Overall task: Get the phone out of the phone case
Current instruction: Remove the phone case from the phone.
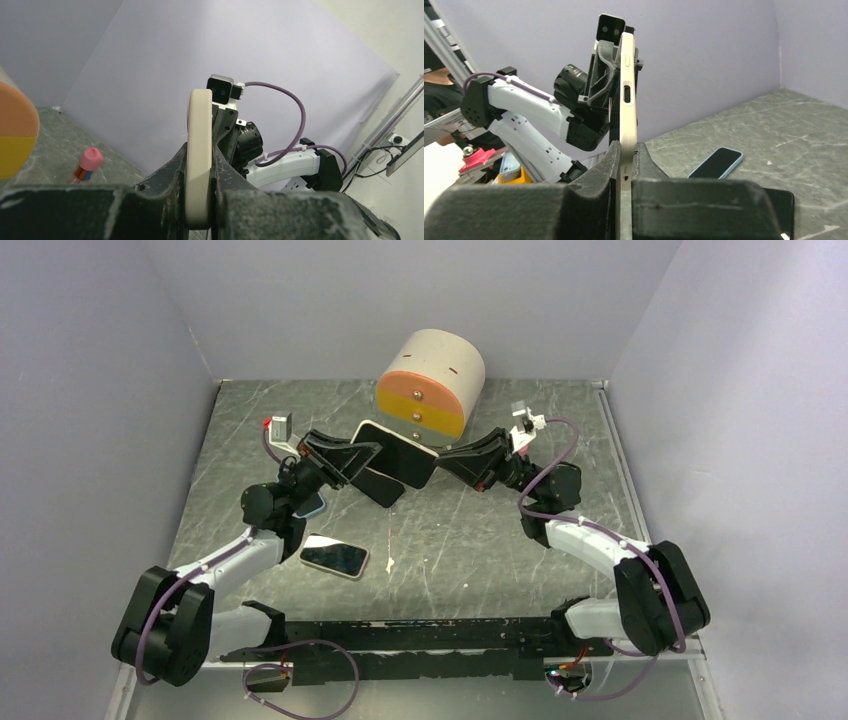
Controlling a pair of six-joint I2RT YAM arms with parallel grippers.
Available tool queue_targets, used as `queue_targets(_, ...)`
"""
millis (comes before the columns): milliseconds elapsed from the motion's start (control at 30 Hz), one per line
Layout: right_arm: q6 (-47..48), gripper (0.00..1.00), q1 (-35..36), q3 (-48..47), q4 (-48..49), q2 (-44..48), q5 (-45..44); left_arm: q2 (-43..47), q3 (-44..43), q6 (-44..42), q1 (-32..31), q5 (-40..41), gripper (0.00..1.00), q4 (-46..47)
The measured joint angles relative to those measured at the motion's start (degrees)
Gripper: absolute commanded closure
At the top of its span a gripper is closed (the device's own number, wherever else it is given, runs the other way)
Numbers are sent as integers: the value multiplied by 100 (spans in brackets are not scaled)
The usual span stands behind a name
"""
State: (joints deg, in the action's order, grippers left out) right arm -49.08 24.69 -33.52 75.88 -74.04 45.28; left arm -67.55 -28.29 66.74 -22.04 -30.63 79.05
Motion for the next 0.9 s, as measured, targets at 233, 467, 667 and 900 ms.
queue_targets(233, -728, 100, -28, -151, 739, -334, 304, -9, 0, -136, 28, -245, 98, 448)
queue_targets(467, -1119, 100, -98, -420, 828, -459, 925, 101, -9, -516, 81, -664, 97, 629)
queue_targets(667, -1209, 100, -192, -761, 953, -459, 1823, 107, -376, -772, 118, -1414, 97, 719)
queue_targets(900, -1139, 100, -212, -957, 1062, -459, 3080, -46, -767, -809, 131, -2476, 97, 721)
